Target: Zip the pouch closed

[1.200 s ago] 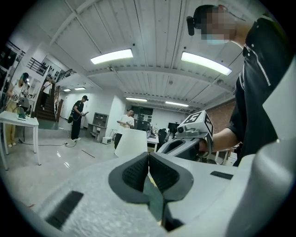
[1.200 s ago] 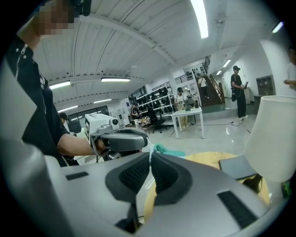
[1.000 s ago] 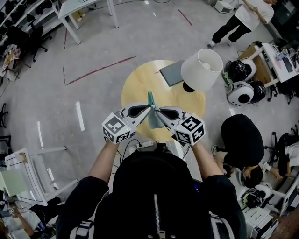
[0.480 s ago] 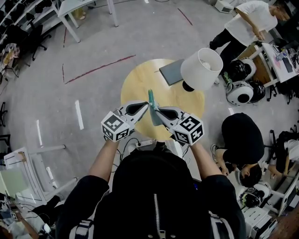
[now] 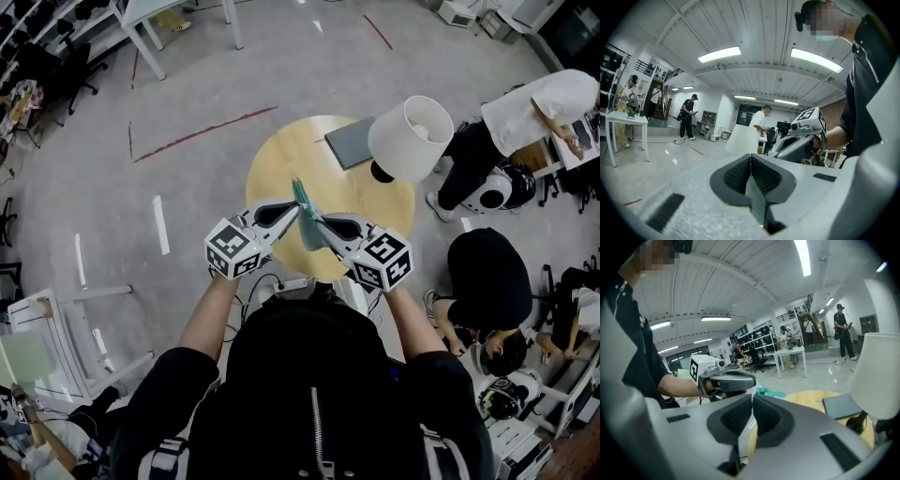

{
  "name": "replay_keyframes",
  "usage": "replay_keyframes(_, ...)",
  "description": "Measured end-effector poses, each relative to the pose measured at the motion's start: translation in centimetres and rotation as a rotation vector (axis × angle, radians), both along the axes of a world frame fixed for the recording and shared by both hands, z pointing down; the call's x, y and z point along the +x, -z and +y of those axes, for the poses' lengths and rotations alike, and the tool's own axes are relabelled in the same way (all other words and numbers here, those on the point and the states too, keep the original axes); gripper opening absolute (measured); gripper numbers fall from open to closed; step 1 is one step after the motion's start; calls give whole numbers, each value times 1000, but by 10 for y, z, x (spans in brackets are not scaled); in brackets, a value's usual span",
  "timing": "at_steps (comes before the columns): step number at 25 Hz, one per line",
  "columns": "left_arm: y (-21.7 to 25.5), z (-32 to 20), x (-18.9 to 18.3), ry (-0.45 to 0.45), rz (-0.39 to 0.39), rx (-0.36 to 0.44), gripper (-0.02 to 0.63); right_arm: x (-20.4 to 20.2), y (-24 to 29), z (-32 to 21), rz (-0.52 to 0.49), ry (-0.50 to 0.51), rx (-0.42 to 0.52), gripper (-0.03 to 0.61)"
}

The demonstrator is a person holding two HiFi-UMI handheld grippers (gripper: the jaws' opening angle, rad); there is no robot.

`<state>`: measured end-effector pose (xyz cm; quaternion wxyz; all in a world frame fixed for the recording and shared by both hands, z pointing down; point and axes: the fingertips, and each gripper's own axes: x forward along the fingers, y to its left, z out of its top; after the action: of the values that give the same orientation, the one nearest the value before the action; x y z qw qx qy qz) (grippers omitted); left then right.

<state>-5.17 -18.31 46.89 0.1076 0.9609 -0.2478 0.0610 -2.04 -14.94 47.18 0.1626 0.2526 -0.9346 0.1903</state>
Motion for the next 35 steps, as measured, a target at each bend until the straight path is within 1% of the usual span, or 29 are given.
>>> replay_keyframes(20,-9,0,-1,10,-3,-19,11,1,-2,4,12,0,-1,12)
replay_keyframes(25,-12,-4,-11,42,-7,-30,9,-1,-3,7,10,5,-1,11)
replay_keyframes(28,-13,-2,-10,30,-33,-15,8,2,-4,9,8,4,-7,11)
replay_keyframes(30,-16,-5,-13,53,-37,-23,6,2,-4,11,7,7,-7,11)
replay_keyframes(32,-19,-10,-22,91,-19,-48,8,2,-5,12,3,6,-7,11)
replay_keyframes(35,-20,-12,-26,95,-11,-55,6,7,-5,11,3,1,-10,11)
